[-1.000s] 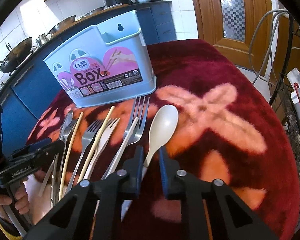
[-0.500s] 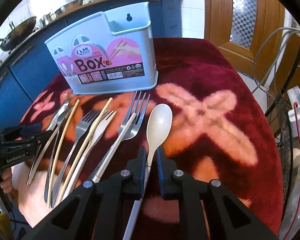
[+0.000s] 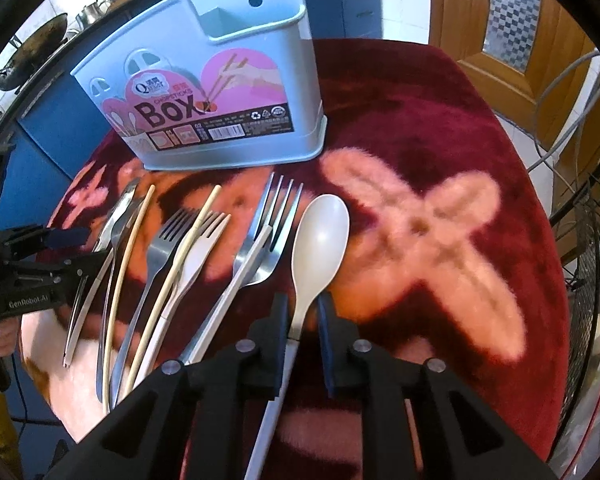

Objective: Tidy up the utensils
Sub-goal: 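Grasp the white plastic spoon with the right tool while the left tool grasps the silver knife, then lift the spoon into the blue holder with the right tool while the left tool inserts the knife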

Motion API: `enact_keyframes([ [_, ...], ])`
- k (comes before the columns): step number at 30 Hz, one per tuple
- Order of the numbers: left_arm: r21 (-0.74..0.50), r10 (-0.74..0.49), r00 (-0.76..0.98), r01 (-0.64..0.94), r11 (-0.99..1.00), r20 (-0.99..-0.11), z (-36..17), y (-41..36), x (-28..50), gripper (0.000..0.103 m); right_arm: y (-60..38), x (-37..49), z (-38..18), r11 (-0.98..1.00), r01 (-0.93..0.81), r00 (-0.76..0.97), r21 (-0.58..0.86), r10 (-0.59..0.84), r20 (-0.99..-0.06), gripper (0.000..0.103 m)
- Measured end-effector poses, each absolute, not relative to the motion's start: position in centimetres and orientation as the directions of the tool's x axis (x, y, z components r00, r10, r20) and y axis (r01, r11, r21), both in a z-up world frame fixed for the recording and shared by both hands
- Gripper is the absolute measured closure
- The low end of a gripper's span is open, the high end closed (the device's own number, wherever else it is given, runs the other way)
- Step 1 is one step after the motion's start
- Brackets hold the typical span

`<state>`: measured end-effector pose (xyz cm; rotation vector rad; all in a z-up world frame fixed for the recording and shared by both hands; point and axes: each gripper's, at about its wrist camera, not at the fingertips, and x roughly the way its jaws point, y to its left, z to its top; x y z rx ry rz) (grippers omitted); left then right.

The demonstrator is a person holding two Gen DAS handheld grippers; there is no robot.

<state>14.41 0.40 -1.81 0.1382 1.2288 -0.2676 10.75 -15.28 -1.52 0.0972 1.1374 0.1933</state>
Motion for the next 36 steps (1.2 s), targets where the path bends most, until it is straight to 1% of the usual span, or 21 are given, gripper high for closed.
enact_keyframes([
  [1, -0.049, -0.138, 0.314, 0.276, 0.96, -0.939, -1.6, 0.5, 14.5, 0.056, -15.3, 10.8, -1.5, 0.979, -0.105, 0.405, 0.176, 0.204, -0.891, 0.089],
  [3, -0.076, -0.166, 0.326, 0.271, 0.959, -0.931, -1.4, 0.8, 14.6, 0.072, -15.5, 10.7, -1.3, 0.978, -0.102, 0.41, 0.182, 0.208, -0.888, 0.092],
  [4, -0.096, -0.184, 0.328, 0.267, 0.959, -0.926, -1.2, 0.9, 14.7, 0.076, -15.5, 10.6, -1.3, 0.977, -0.099, 0.413, 0.187, 0.211, -0.886, 0.094],
  [5, -0.111, -0.197, 0.329, 0.264, 0.958, -0.923, -1.2, 0.9, 14.9, 0.081, -15.7, 10.4, -1.2, 0.976, -0.097, 0.418, 0.194, 0.217, -0.882, 0.094],
  [11, -0.174, -0.253, 0.355, 0.238, 0.955, -0.9, -1.0, 1.5, 14.3, 0.085, -16.3, 9.2, -0.5, 0.966, -0.086, 0.466, 0.242, 0.254, -0.848, 0.094],
  [16, -0.25, -0.326, 0.411, 0.228, 0.941, -0.851, 0.2, 2.2, 12.4, 0.086, -16.4, 7.7, 1.6, 0.95, -0.097, 0.562, 0.296, 0.298, -0.772, 0.094],
  [21, -0.302, -0.389, 0.52, 0.247, 0.921, -0.761, 2.3, 3.1, 10.3, 0.086, -16.5, 6.1, 3.7, 0.935, -0.12, 0.672, 0.335, 0.325, -0.666, 0.094],
  [27, -0.311, -0.407, 0.652, 0.265, 0.913, -0.639, 5.4, 3.7, 8.5, 0.086, -16.4, 5.4, 6.0, 0.938, -0.132, 0.77, 0.32, 0.3, -0.563, 0.094],
  [36, -0.269, -0.387, 0.782, 0.287, 0.92, -0.488, 10.1, 4.0, 8.4, 0.086, -16.6, 6.7, 8.9, 0.945, -0.134, 0.833, 0.298, 0.27, -0.483, 0.094],
])
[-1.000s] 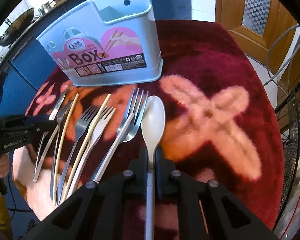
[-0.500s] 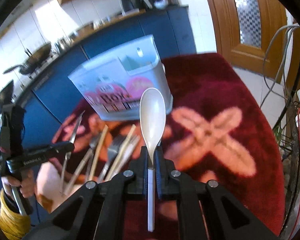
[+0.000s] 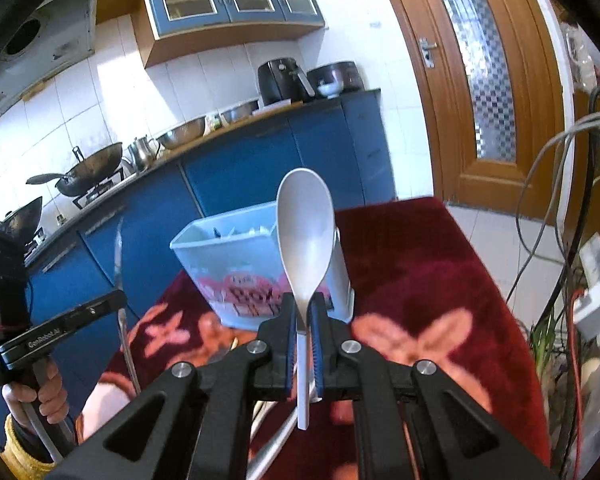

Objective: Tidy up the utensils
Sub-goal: 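Lift the spoon into the blue holder with the right tool while the left tool inserts the knife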

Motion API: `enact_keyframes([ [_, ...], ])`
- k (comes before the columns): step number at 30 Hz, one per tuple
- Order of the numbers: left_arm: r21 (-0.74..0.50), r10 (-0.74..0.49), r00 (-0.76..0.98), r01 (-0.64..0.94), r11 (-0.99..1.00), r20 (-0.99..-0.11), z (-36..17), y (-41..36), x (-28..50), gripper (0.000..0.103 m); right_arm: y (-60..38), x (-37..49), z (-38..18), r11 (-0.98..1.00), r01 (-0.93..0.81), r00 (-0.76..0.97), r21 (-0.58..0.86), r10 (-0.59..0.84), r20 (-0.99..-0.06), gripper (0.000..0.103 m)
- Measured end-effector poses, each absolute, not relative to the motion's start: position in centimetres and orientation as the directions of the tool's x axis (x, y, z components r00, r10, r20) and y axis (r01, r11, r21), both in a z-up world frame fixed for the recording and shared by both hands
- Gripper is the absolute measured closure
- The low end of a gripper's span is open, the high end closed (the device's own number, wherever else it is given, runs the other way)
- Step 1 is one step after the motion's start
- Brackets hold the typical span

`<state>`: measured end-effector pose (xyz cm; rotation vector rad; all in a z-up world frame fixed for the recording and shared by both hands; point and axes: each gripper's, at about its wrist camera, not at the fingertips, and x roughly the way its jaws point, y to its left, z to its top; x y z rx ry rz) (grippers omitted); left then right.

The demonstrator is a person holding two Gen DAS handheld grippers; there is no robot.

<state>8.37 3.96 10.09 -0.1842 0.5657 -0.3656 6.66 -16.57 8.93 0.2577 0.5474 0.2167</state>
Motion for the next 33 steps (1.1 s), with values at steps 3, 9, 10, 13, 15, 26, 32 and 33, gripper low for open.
enact_keyframes([
  [3, -0.271, -0.389, 0.801, 0.292, 0.917, -0.455, 11.6, 4.0, 8.9, 0.086, -16.8, 7.4, 9.9, 0.941, -0.135, 0.843, 0.31, 0.273, -0.463, 0.094],
  [9, -0.269, -0.363, 0.839, 0.27, 0.924, -0.405, 14.7, 4.1, 11.7, 0.086, -16.7, 9.6, 11.9, 0.943, -0.133, 0.864, 0.305, 0.261, -0.431, 0.094],
  [10, -0.267, -0.359, 0.845, 0.268, 0.926, -0.397, 15.1, 4.0, 12.2, 0.086, -16.7, 9.8, 12.2, 0.945, -0.133, 0.867, 0.3, 0.257, -0.426, 0.094],
  [13, -0.245, -0.326, 0.871, 0.248, 0.937, -0.368, 16.5, 3.8, 13.8, 0.086, -16.2, 11.1, 13.3, 0.953, -0.128, 0.884, 0.274, 0.235, -0.404, 0.094],
  [15, -0.23, -0.308, 0.885, 0.238, 0.944, -0.348, 17.2, 3.7, 15.0, 0.086, -16.0, 11.9, 13.8, 0.956, -0.127, 0.891, 0.263, 0.227, -0.393, 0.094],
  [26, -0.207, -0.256, 0.927, 0.203, 0.957, -0.273, 18.0, 2.1, 21.1, 0.086, -15.0, 17.7, 14.1, 0.963, -0.13, 0.91, 0.234, 0.21, -0.358, 0.094],
  [32, -0.189, -0.241, 0.932, 0.194, 0.963, -0.272, 15.2, 1.2, 22.1, 0.086, -13.8, 19.7, 12.0, 0.968, -0.149, 0.892, 0.2, 0.219, -0.395, 0.094],
  [33, -0.183, -0.237, 0.932, 0.191, 0.964, -0.275, 14.7, 1.0, 22.2, 0.086, -13.6, 19.8, 11.5, 0.97, -0.152, 0.889, 0.191, 0.218, -0.403, 0.094],
])
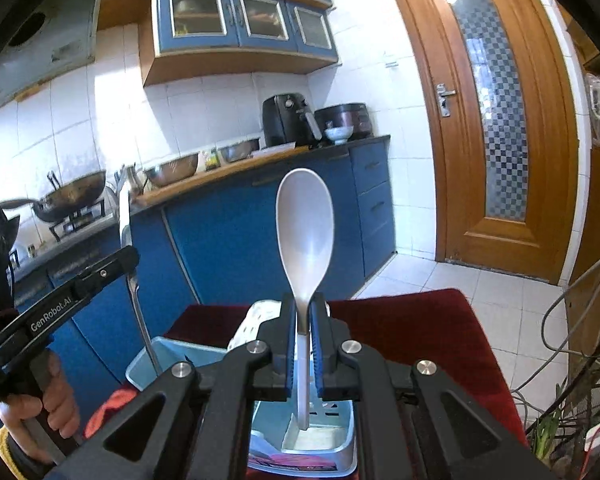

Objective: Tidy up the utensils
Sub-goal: 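Lift the spoon into the blue holder with the right tool while the left tool inserts the knife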

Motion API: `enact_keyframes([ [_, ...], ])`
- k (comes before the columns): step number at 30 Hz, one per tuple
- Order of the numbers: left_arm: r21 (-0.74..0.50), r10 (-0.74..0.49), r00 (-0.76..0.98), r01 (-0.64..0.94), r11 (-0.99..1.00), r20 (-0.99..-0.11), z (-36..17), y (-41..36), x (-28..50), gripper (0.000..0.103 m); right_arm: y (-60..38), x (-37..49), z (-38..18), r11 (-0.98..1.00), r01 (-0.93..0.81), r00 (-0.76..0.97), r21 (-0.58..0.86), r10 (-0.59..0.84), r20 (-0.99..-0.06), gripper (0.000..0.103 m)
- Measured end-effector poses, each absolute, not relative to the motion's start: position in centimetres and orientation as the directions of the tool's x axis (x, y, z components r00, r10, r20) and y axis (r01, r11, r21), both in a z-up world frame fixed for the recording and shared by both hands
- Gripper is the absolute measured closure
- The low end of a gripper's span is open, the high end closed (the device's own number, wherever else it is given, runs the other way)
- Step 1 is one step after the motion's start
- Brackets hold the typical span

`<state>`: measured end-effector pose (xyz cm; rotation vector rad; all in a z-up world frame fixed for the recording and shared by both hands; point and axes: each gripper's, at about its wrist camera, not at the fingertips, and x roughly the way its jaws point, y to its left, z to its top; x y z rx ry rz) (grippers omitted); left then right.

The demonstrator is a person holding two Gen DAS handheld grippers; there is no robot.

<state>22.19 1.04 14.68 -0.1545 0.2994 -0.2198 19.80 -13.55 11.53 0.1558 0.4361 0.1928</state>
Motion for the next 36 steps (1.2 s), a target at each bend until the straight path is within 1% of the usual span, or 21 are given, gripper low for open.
enact_keyframes([
  [12, -0.168, -0.227, 0.918, 0.18, 0.969, -0.325, 9.7, 0.1, 21.8, 0.086, -11.8, 20.4, 8.3, 0.974, -0.195, 0.85, 0.112, 0.225, -0.477, 0.094],
  [19, -0.173, -0.243, 0.898, 0.191, 0.966, -0.368, 8.5, -0.1, 21.8, 0.085, -12.1, 20.5, 7.5, 0.969, -0.198, 0.828, 0.147, 0.245, -0.504, 0.093],
  [22, -0.186, -0.263, 0.885, 0.204, 0.961, -0.384, 8.2, -0.1, 21.9, 0.083, -12.1, 20.6, 7.6, 0.969, -0.192, 0.827, 0.155, 0.245, -0.506, 0.082],
  [24, -0.185, -0.275, 0.877, 0.217, 0.959, -0.394, 8.1, -0.1, 21.9, 0.074, -12.1, 20.5, 7.6, 0.969, -0.184, 0.829, 0.162, 0.242, -0.504, 0.079],
  [26, -0.184, -0.289, 0.87, 0.232, 0.955, -0.4, 8.1, -0.2, 21.8, 0.068, -12.1, 20.4, 7.7, 0.969, -0.176, 0.832, 0.172, 0.24, -0.501, 0.073],
  [29, -0.187, -0.31, 0.86, 0.253, 0.949, -0.405, 8.2, -0.2, 21.5, 0.063, -12.2, 20.0, 7.9, 0.968, -0.164, 0.84, 0.188, 0.237, -0.488, 0.066],
  [32, -0.199, -0.326, 0.849, 0.265, 0.943, -0.416, 8.3, 0.0, 21.4, 0.061, -12.2, 19.5, 8.4, 0.971, -0.14, 0.852, 0.196, 0.219, -0.475, 0.063],
  [36, -0.192, -0.324, 0.836, 0.265, 0.945, -0.443, 8.6, 0.2, 21.2, 0.061, -12.5, 18.6, 9.3, 0.97, -0.119, 0.863, 0.212, 0.207, -0.46, 0.063],
])
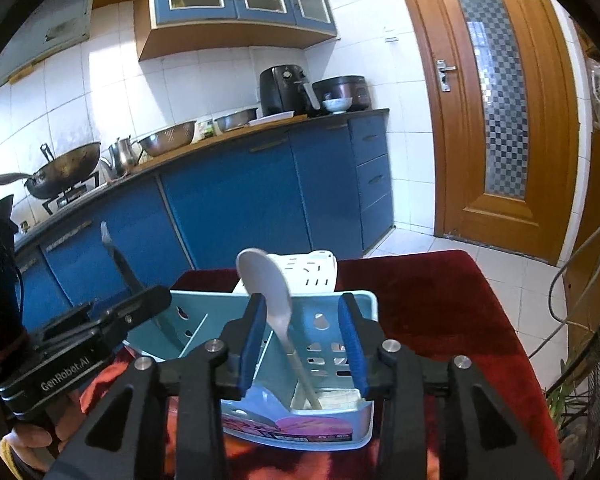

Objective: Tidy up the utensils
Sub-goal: 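Lift the spoon into the blue holder with the right tool while the left tool inserts the knife, then open both tools and withdraw them from the holder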

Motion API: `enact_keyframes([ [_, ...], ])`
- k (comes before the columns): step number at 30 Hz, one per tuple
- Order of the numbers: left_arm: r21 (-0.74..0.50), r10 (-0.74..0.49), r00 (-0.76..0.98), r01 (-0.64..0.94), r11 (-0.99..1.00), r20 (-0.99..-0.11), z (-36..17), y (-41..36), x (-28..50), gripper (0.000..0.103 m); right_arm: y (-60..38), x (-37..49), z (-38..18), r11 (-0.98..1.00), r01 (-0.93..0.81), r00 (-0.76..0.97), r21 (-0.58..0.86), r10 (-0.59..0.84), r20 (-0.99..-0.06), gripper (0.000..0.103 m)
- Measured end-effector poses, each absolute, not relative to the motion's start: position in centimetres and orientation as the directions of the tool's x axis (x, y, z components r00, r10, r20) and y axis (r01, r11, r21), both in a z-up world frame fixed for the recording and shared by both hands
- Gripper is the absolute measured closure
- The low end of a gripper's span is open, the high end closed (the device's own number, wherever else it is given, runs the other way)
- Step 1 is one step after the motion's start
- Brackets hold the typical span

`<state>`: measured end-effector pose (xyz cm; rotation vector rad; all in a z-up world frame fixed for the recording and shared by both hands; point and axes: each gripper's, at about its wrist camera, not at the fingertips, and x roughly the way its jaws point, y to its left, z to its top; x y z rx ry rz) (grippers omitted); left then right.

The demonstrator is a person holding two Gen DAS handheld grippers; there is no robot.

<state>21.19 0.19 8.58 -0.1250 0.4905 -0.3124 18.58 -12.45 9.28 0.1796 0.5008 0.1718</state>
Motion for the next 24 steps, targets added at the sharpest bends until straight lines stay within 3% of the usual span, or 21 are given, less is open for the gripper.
enact_keyframes([
  [24, -0.173, -0.293, 0.814, 0.238, 0.956, -0.502, 10.7, 2.0, 14.9, 0.06, -14.2, 12.4, 10.6, 0.943, -0.086, 0.841, 0.321, 0.241, -0.484, 0.061],
])
